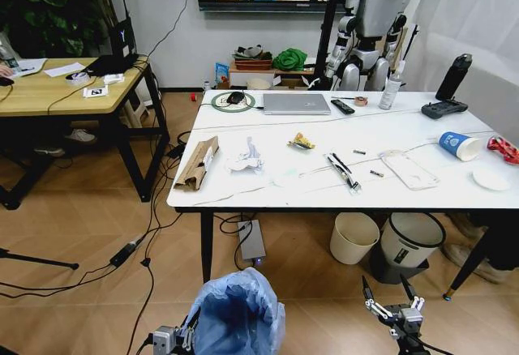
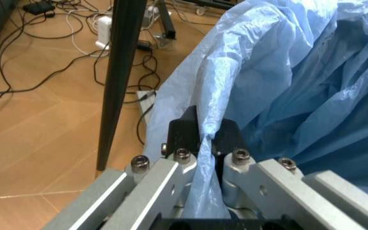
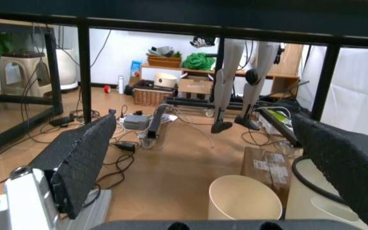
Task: Pick up the trash bin and place the trash from the table into it.
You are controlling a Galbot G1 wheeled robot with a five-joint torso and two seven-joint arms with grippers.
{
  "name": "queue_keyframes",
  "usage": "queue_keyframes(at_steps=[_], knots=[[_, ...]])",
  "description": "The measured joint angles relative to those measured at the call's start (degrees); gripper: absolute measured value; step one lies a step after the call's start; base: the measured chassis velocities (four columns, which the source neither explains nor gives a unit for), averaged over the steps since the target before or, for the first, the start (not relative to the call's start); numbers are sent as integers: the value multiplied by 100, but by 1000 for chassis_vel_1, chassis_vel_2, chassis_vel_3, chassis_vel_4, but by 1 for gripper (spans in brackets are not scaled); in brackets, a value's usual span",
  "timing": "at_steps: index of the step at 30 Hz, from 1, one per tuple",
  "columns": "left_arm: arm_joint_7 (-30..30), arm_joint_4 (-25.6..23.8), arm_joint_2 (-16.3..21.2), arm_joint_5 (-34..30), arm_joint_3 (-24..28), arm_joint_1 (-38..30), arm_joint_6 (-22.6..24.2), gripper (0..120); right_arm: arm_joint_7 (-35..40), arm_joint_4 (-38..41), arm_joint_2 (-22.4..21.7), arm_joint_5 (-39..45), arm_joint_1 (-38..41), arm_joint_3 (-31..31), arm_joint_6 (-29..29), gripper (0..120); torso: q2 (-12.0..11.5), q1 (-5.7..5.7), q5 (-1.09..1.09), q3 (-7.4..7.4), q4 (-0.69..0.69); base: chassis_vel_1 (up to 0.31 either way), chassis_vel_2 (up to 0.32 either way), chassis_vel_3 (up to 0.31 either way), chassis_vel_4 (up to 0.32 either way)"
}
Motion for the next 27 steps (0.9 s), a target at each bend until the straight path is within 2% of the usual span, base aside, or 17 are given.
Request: queue_keyframes(at_steps=[9,17,25,27], knots=[[-1,7,7,5,-1,3,0,0,0,0,0,-5,5,-4,0,100,164,73,0,92,0,0,0,0,0],[-195,65,-1,102,31,-36,-164,0,-1,-28,0,-11,35,-3,-11,100,527,232,0,296,0,0,0,0,0],[-231,94,-5,228,8,-64,-225,0,-1,-47,0,-9,43,0,-11,100,567,247,0,322,0,0,0,0,0],[-177,134,-20,465,-107,-67,-175,0,-1,-47,0,-8,42,0,-11,100,563,246,0,320,0,0,0,0,0]])
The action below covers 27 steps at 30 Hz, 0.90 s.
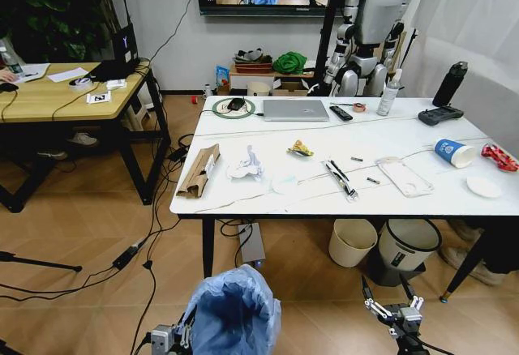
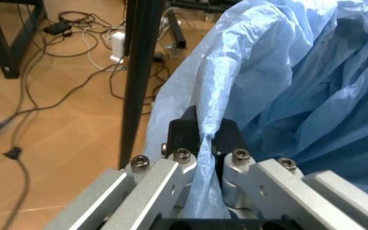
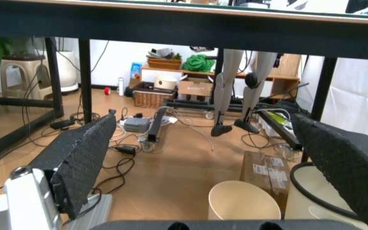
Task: Pick up the trash bin and place the trash from the table into it.
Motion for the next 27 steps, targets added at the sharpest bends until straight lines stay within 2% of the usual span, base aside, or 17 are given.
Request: queue_keyframes(at_steps=[4,7,10,11,14,16,17,19,21,22,23,25,26,27], knots=[[7,38,-27,125,-139,0,93,0,0,-9,0,2,-4,2,0,100,-10,-4,0,-6,0,0,0,0,0],[-48,-33,-15,-44,-174,44,232,0,15,86,0,140,-73,-24,-56,100,-22,-9,1,-12,0,0,0,0,0],[-106,-148,36,-263,-200,114,356,0,325,860,0,714,-407,-215,-556,100,-31,-14,0,-17,0,0,0,0,0],[-106,-148,36,-263,-200,114,356,0,325,860,0,714,-407,-215,-556,100,-31,-14,0,-17,0,0,0,0,0],[-147,-289,110,-391,-298,200,404,0,1054,2099,-120,1506,-815,-559,-1356,100,-39,-18,1,-22,-1,0,0,0,0],[-167,-413,168,-503,-346,266,457,0,1540,2719,-487,1741,-947,-693,-1730,100,-44,-20,0,-24,-1,0,0,0,0],[-167,-413,168,-503,-346,266,457,0,1540,2719,-487,1741,-947,-693,-1730,100,-44,-20,0,-24,-1,0,0,0,0],[-186,-567,264,-644,-391,306,550,0,2056,3433,-1014,1944,-1052,-778,-2104,100,-47,-22,-2,-27,2,0,0,0,0],[-224,-756,371,-784,-445,334,713,0,2604,4050,-1632,2132,-1101,-850,-2338,100,-51,-23,-1,-30,-1,0,0,0,0],[-237,-818,383,-803,-467,369,754,0,2766,4234,-1895,2223,-1078,-896,-2458,100,-53,-24,0,-30,-1,0,0,0,0],[-237,-818,383,-803,-467,369,754,0,2766,4234,-1895,2223,-1078,-896,-2458,100,-53,-24,0,-30,-1,0,0,0,0],[-248,-907,392,-821,-494,434,804,0,2912,4400,-2255,2384,-1026,-987,-2609,100,-56,-24,1,-31,-2,0,0,0,0],[-259,-1034,381,-836,-518,538,850,0,3168,4585,-2859,2643,-863,-1149,-2918,100,-58,-26,1,-32,0,0,0,0,0],[-264,-1110,365,-843,-525,596,864,0,3337,4647,-3147,2779,-725,-1266,-3124,100,-59,-27,0,-33,2,0,0,0,0]])
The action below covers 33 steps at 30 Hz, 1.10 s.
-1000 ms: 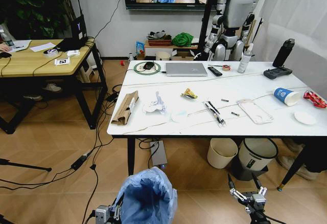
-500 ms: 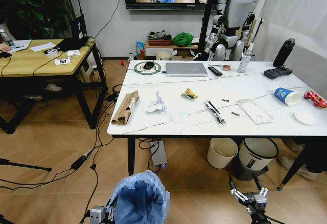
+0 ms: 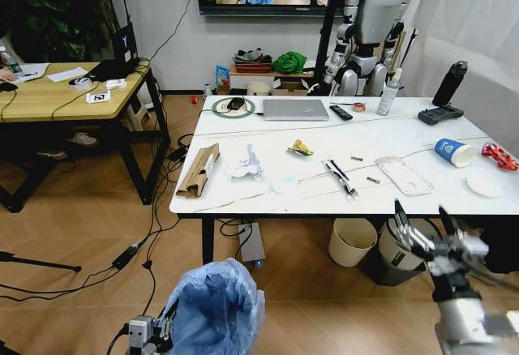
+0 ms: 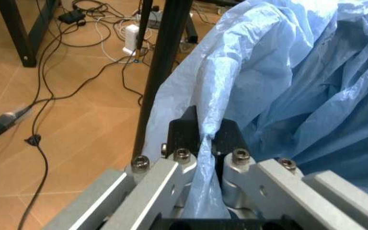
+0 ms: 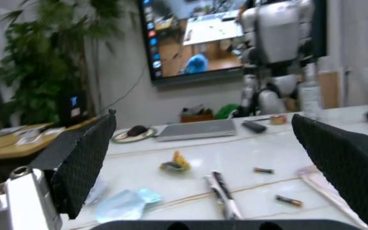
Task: Pick up the trash bin and place the trash from the table into it.
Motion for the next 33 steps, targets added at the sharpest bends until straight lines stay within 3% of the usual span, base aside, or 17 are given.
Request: queue_keyframes(at_steps=[2,9,12,15,16,20,24,29,33], knots=[[-12,-151,-44,-16,-23,99,25,0,338,60,-385,306,315,-244,-414,100,-2,0,1,-1,0,0,0,0,0],[-15,-558,-249,-28,-89,383,75,0,485,-109,-810,1061,1561,-863,-1293,100,-8,-2,3,-4,-2,0,0,0,0],[-14,-749,-402,-16,-162,546,76,0,661,-202,-961,1641,2315,-1417,-1649,100,-10,-4,1,-5,-2,0,0,0,0],[-17,-854,-572,-4,-272,660,72,0,1067,-386,-992,2090,3433,-2377,-1955,100,-11,-5,-1,-6,-1,0,0,0,0],[-17,-854,-572,-4,-272,660,72,0,1067,-386,-992,2090,3433,-2377,-1955,100,-11,-5,-1,-6,-1,0,0,0,0],[-35,-1050,-763,3,-355,842,62,0,1259,-934,-719,2281,4664,-3625,-2196,100,-14,-5,-1,-7,0,0,0,0,0],[-44,-1129,-822,3,-387,909,54,0,1276,-1169,-574,2325,5055,-4016,-2317,100,-15,-5,0,-7,0,0,0,0,0],[-105,-1201,-896,-34,-479,934,91,0,1866,-1925,316,2208,6114,-5230,-2537,100,-17,-6,0,-9,0,0,0,0,0],[-160,-1116,-899,-45,-498,841,150,0,2253,-2349,843,2177,6391,-5575,-2750,100,-18,-6,-4,-9,-1,0,0,0,0]])
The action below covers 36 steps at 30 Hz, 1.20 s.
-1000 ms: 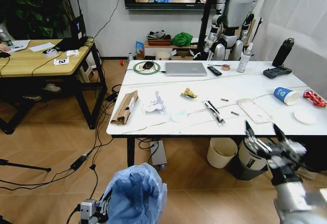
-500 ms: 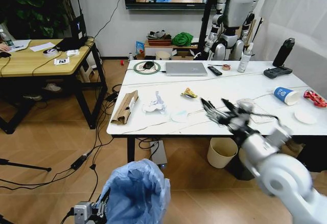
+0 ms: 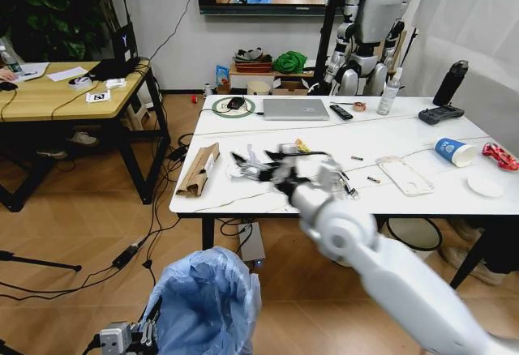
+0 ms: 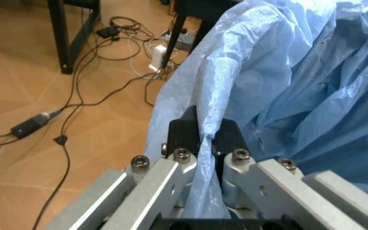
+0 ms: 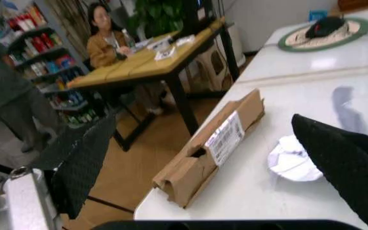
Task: Pick up the trash bin and place the trash from the table into it.
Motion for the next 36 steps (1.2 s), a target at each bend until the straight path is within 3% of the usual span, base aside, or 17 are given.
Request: queue_keyframes(at_steps=[11,27,36], knots=[[-69,72,83,12,-181,-40,47,0,580,-753,820,43,336,-381,-420,100,-1,-2,1,-2,-2,0,0,0,0],[-82,108,17,37,-172,-125,36,0,513,-2349,1928,-73,606,-483,-410,100,-2,-3,3,-2,0,0,0,0,0],[-73,94,-4,48,-168,-132,14,0,433,-2682,2077,-183,642,-453,-391,100,-3,-3,4,-3,-1,0,0,0,0]])
